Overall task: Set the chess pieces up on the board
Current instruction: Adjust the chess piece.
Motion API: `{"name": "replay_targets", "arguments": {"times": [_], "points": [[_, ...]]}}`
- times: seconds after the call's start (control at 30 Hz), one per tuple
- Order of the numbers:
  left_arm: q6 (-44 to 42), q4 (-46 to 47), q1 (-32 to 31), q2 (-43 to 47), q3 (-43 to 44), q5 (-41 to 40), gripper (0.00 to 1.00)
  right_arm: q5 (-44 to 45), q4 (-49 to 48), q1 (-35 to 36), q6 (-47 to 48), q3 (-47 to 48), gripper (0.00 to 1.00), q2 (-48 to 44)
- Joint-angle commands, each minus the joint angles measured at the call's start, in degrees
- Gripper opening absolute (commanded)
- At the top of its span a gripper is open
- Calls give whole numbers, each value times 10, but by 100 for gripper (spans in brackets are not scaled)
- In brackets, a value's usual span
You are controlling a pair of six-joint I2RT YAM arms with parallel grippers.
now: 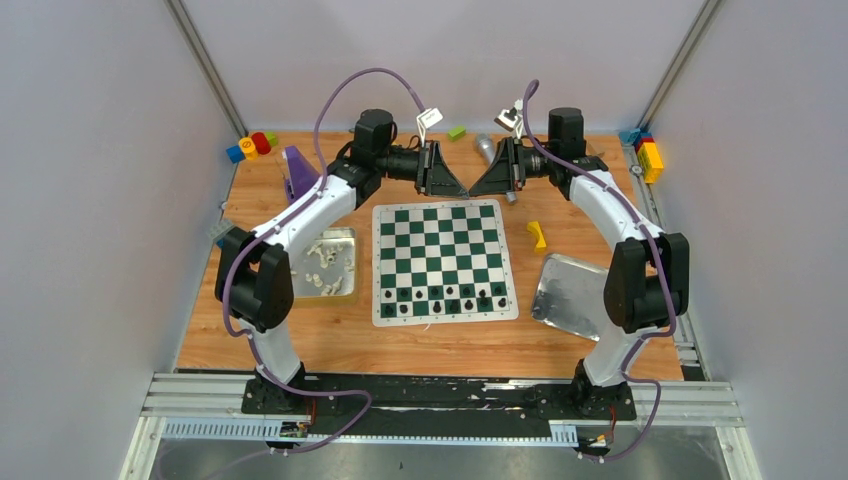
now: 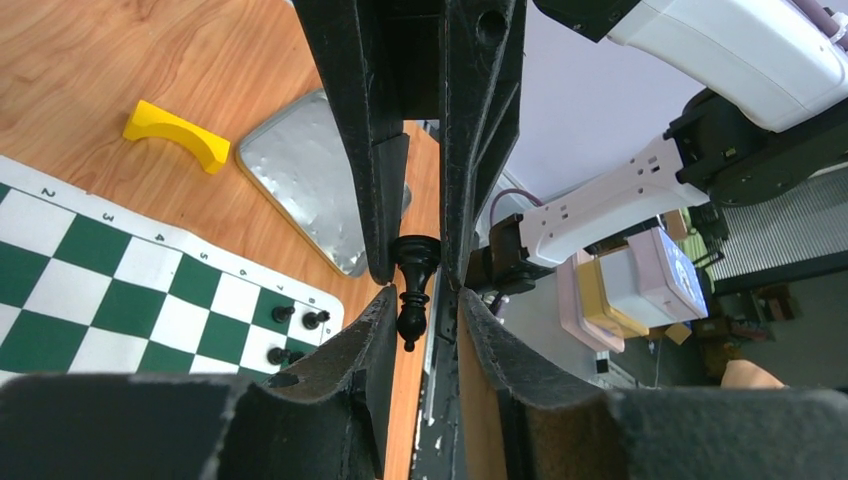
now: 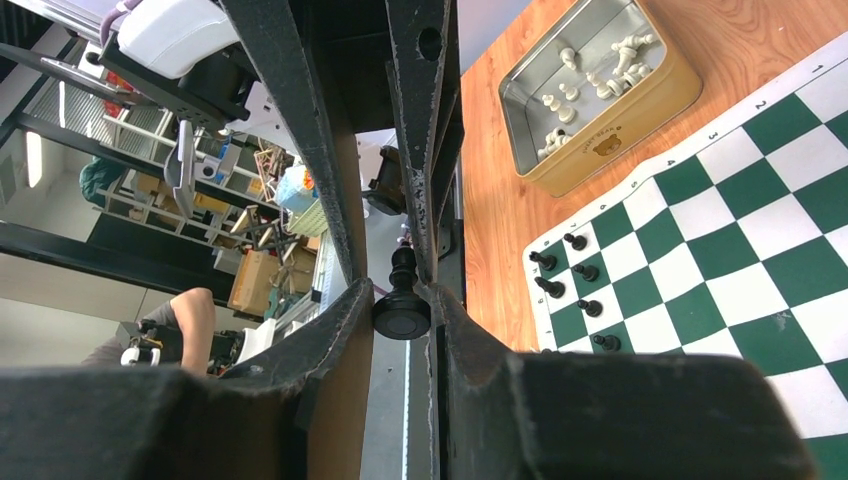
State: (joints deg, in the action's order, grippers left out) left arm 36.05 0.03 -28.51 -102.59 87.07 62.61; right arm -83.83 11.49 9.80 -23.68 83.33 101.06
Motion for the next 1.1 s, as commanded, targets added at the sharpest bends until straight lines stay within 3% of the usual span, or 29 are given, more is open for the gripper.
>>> {"name": "replay_targets", "arguments": {"times": [0.0, 0.3, 0.37, 0.53, 0.67, 0.77, 0.87, 1.07], "points": [[-2, 15, -2, 1, 2, 12, 33, 0, -23, -1, -4, 13, 0, 1], [-6, 5, -2, -11, 15, 6, 14, 2, -27, 2, -2, -1, 4, -1], [-18, -11, -2, -10, 18, -2, 9, 3, -27, 2, 0, -4, 10, -2], [-144, -153, -2, 0, 54, -42, 0, 12, -16, -11, 19, -10, 40, -15], [-321, -347, -3, 20, 100, -119, 0, 24, 21, -53, 70, -21, 56, -38], [-437, -515, -16, 24, 129, -211, 0, 47, 65, -102, 125, -42, 58, -67], [-547, -613, -44, 29, 132, -334, 0, 68, 82, -158, 162, -84, 59, -107], [-602, -710, -143, 34, 78, -517, 1, 90, 124, -238, 228, -137, 59, -180]]}}
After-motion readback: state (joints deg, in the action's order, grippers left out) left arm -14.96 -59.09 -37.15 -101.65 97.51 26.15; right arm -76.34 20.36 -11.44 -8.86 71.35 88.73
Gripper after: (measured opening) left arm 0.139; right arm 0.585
